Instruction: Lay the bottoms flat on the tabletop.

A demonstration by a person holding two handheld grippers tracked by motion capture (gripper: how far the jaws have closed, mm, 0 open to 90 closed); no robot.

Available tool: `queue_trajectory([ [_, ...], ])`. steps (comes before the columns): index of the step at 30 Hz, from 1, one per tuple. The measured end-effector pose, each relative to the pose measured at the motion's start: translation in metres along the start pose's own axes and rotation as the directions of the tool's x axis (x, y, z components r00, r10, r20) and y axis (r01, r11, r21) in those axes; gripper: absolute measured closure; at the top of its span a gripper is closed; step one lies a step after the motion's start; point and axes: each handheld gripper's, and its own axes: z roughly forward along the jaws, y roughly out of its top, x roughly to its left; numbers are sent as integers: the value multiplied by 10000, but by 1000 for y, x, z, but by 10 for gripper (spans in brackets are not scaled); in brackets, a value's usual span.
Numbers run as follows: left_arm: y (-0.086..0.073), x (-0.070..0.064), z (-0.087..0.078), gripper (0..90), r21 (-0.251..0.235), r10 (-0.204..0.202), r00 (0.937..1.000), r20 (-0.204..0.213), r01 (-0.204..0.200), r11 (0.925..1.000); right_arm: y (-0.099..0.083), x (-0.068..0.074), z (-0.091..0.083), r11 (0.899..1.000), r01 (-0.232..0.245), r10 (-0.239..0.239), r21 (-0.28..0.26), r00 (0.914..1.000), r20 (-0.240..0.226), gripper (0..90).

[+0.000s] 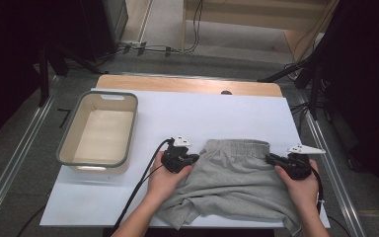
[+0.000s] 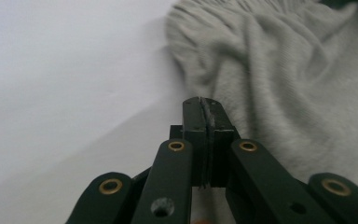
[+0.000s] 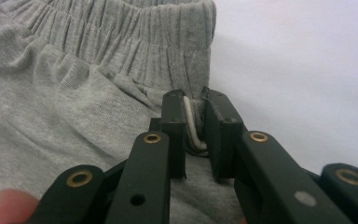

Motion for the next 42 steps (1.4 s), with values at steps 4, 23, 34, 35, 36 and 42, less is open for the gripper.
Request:
queue_trajectory([
  [4,-1,-19,5,772,148,558,9958,732,-571,9983,-1,-6,-4,9998,-212,213,-45,9997,82,776],
  [23,-5,-40,18,623,921,281,9883,1501,-423,9949,-18,-30,-24,9964,-745,766,-403,9957,525,790],
  [34,14,-19,-31,822,-1020,448,9955,-840,-533,9934,-1,-21,-20,9925,-897,909,-828,9958,112,790],
  [35,18,-16,-39,824,-1227,438,9921,-1174,-582,9907,4,-19,-18,9929,-827,828,-851,9966,-22,790],
  [36,23,-13,-46,824,-1457,484,9870,-1532,-710,9868,9,-15,-16,9940,-720,716,-819,9974,-72,790],
  [42,36,16,-52,799,-1833,479,9443,-3256,-1127,9766,48,10,-3,9950,162,-170,-982,9998,-66,790],
])
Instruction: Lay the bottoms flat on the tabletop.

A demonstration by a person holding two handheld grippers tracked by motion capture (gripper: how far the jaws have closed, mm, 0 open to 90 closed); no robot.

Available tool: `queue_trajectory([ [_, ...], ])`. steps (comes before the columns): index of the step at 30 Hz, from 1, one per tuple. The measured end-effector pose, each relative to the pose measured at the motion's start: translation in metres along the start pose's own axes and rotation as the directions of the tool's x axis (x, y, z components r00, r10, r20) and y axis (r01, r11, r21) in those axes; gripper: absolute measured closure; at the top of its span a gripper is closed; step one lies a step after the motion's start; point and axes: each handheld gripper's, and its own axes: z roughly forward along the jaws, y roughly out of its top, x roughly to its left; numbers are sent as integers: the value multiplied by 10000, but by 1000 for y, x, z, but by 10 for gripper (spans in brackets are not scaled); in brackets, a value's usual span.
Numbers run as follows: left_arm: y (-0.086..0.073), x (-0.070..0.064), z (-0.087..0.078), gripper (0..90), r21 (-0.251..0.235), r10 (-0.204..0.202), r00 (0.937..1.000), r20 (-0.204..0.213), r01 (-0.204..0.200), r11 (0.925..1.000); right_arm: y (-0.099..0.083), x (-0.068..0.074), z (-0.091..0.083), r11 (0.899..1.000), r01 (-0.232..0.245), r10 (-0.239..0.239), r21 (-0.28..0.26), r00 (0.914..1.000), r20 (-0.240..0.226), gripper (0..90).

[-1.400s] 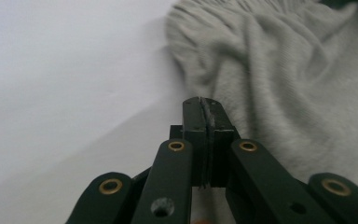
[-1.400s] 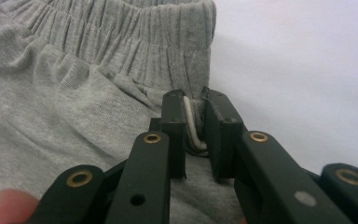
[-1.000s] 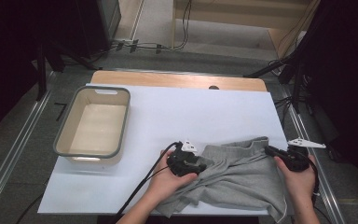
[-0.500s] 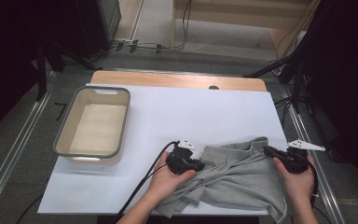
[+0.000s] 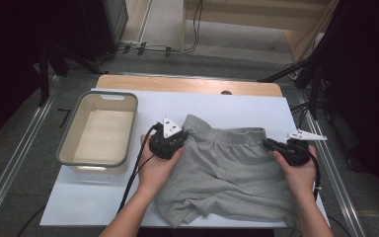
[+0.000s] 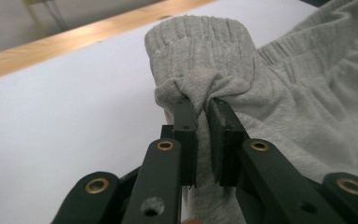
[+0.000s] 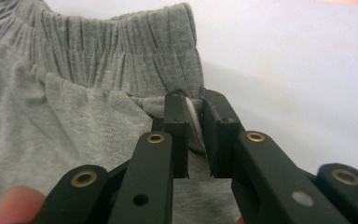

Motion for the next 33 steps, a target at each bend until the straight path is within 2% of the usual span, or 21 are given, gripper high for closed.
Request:
queue_trajectory([
  [2,-4,5,8,675,236,-64,10000,26,63,9997,7,2,9,9998,169,-171,78,9995,254,778],
  [5,-11,7,11,494,436,-538,9981,312,524,9977,5,-5,21,9993,-294,284,213,9987,434,719],
  [7,-17,6,8,478,422,-614,9964,576,590,9974,1,-12,24,9981,-562,549,265,9974,464,628],
  [10,-24,4,4,478,479,-609,9944,865,569,9972,-4,-17,23,9975,-646,627,272,9958,666,567],
  [14,-36,2,3,500,576,-819,9891,1221,753,9955,-8,-20,26,9985,-400,376,387,9974,608,517],
  [17,-47,0,9,527,1030,-975,9847,1444,830,9912,-9,-18,35,9976,-39,-17,697,9967,813,513],
  [18,-51,-2,12,537,1213,-1019,9819,1595,830,9891,-10,-18,38,9968,-50,-15,798,9967,813,515],
  [19,-54,-4,14,537,1347,-922,9830,1588,709,9883,-10,-19,42,9959,-86,14,896,9968,801,555],
  [21,-57,-7,17,542,1496,-944,9828,1590,705,9862,-12,-20,47,9927,-249,222,1176,9995,242,684],
  [23,-57,-9,19,553,1526,-950,9810,1689,692,9859,-13,-18,47,9904,-101,52,1375,9993,364,802],
  [27,-54,-13,21,543,1733,-677,9769,2026,323,9843,-13,-22,43,9885,-85,-40,1510,9966,820,832],
  [30,-49,-10,19,490,1670,-896,9711,2214,528,9845,-15,-29,39,9890,-295,139,1447,9941,1080,833],
  [33,-38,-4,20,479,1407,-859,9757,2014,579,9883,-17,-35,35,9893,-265,91,1434,9927,1205,832],
])
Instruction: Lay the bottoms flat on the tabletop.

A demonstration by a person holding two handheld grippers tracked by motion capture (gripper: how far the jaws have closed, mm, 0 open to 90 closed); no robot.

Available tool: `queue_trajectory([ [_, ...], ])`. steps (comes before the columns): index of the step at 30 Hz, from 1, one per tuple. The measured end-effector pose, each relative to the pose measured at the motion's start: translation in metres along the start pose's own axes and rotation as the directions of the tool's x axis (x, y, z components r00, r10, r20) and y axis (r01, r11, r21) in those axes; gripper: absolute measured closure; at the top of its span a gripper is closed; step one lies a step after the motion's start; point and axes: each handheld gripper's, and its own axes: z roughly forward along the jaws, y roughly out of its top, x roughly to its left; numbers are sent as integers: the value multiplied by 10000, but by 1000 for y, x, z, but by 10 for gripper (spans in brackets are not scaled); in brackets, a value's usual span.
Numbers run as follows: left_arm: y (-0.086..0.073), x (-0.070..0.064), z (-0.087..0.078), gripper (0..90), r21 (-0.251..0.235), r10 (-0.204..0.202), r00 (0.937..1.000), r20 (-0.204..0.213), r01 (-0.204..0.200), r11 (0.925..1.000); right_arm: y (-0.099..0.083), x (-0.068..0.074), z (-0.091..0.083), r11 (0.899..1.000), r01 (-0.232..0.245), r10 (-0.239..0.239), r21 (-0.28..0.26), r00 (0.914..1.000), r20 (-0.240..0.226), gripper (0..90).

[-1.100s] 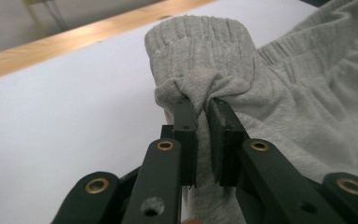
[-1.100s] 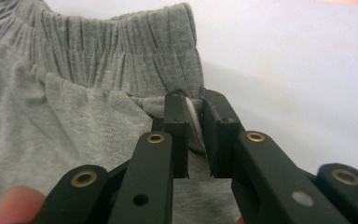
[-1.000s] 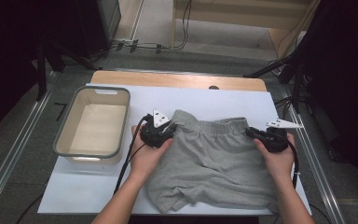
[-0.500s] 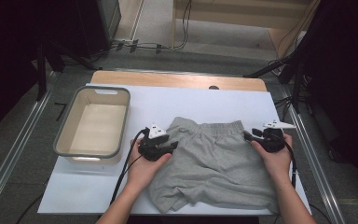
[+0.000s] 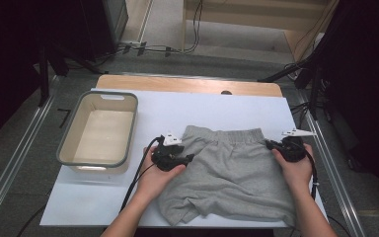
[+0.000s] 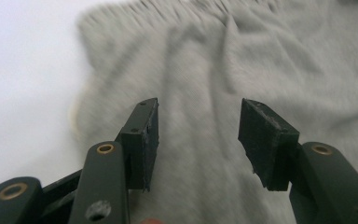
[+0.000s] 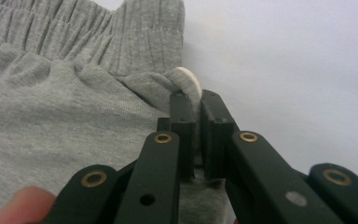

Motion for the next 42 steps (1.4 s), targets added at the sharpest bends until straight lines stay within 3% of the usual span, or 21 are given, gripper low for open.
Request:
queue_trajectory([
  [6,28,16,8,542,-292,-232,9967,-784,210,9994,-2,-5,-2,9999,109,-108,-72,9998,180,832],
  [10,37,33,22,644,40,-653,9926,-1021,661,9978,-6,-11,-3,9999,-114,118,-123,9993,353,832],
  [13,36,44,35,651,290,-1112,9894,-939,1143,9930,-7,-16,-5,9992,-336,338,-206,9994,78,818],
  [15,34,47,43,646,443,-1169,9889,-916,1213,9916,-5,-16,-8,9976,-392,361,-565,9978,-562,746],
  [17,32,46,49,632,519,-1122,9897,-888,1171,9918,-2,-15,-10,9958,-339,264,-845,9957,-883,705],
  [20,32,42,50,570,487,-1122,9903,-820,1164,9920,4,-12,-8,9950,-299,232,-950,9973,-702,643],
  [21,32,40,51,559,565,-980,9934,-593,1014,9932,6,-11,-6,9947,-340,274,-974,9973,-684,612],
  [24,31,34,52,498,699,-614,9969,-484,647,9955,11,-10,3,9958,-390,345,-826,9979,-552,555],
  [28,30,29,54,510,739,-351,9991,-218,367,9966,12,-8,12,9980,-374,341,-513,9975,-625,561],
  [30,30,27,54,522,774,-292,9992,-269,312,9965,10,-6,16,9992,-276,255,-300,9972,-697,628],
  [32,30,26,55,562,779,-294,9987,-428,327,9964,10,-4,16,9994,-206,188,-263,9977,-647,686],
  [34,31,22,56,626,842,21,9977,-675,36,9964,11,-3,16,9996,-194,181,-208,9977,-649,725],
  [35,31,20,57,667,893,174,9974,-696,-111,9959,11,-3,16,9996,-221,208,-194,9976,-654,738],
  [38,34,19,58,791,1023,90,9985,-536,-34,9948,11,-3,16,9993,-317,305,-172,9975,-644,763],
  [40,35,18,58,827,1058,267,9979,-592,-204,9942,12,-2,16,9995,-260,251,-168,9982,-540,775],
  [42,36,17,58,844,1056,654,9936,-925,-556,9929,14,1,15,9998,-77,72,-184,9995,-303,785],
])
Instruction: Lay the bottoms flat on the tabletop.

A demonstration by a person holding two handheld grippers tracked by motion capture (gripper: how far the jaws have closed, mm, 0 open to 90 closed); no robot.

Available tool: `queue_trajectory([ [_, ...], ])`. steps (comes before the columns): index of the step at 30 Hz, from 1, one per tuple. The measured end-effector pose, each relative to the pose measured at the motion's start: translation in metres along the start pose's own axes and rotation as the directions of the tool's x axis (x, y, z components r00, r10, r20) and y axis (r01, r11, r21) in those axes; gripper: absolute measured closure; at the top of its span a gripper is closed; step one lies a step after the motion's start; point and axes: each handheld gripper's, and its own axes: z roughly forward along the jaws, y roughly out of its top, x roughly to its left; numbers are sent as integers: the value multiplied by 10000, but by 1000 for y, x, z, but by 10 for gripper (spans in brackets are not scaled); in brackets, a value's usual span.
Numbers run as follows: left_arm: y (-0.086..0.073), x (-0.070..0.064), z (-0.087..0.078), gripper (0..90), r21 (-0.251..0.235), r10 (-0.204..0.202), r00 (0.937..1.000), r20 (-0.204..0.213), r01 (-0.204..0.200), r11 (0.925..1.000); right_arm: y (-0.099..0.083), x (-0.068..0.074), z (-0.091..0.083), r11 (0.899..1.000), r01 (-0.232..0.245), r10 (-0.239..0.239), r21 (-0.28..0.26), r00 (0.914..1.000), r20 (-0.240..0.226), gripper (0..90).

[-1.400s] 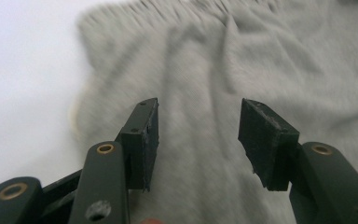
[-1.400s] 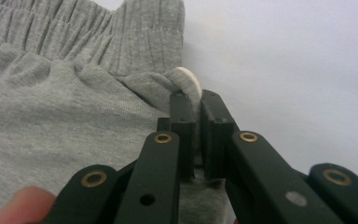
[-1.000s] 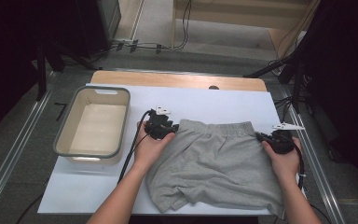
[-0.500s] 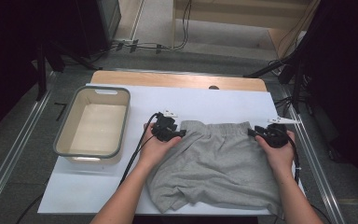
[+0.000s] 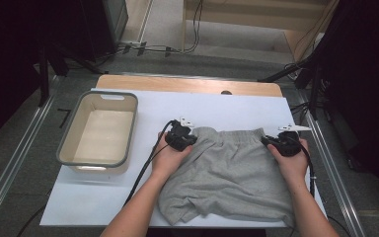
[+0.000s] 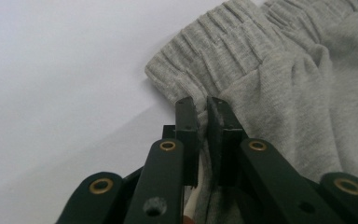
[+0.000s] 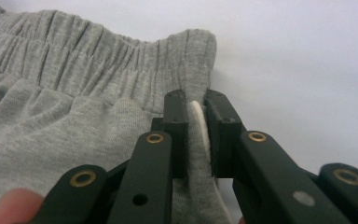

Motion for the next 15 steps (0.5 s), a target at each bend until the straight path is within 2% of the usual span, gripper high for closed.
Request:
queue_trajectory([
  [1,1,1,-1,848,-58,145,9992,-367,-147,9999,1,1,0,10000,31,-30,-30,10000,56,788],
  [2,1,6,-4,850,-166,129,9983,-560,-139,9998,4,2,-1,10000,35,-35,-64,10000,66,790],
  [4,4,17,-10,853,-480,-106,9959,-900,63,9988,11,2,-3,9996,16,-13,-272,9999,127,792],
  [6,9,26,-14,856,-738,-183,9928,-1183,96,9972,21,1,-3,9986,-40,36,-525,10000,-79,794],
  [8,17,33,-17,858,-868,-120,9876,-1566,-17,9962,34,6,0,9983,235,-236,-541,9997,-12,795],
  [9,20,36,-18,858,-956,-115,9859,-1669,-46,9954,42,9,4,9974,498,-494,-527,9987,89,795],
  [11,27,44,-19,859,-1210,-296,9810,-1916,63,9926,55,12,9,9964,671,-658,-526,9975,262,797],
  [13,35,52,-19,859,-1298,-289,9770,-2112,13,9915,64,10,14,9961,613,-598,-641,9979,253,797],
  [15,41,59,-16,859,-1413,-479,9739,-2221,165,9898,74,8,20,9959,589,-568,-689,9979,324,798],
])
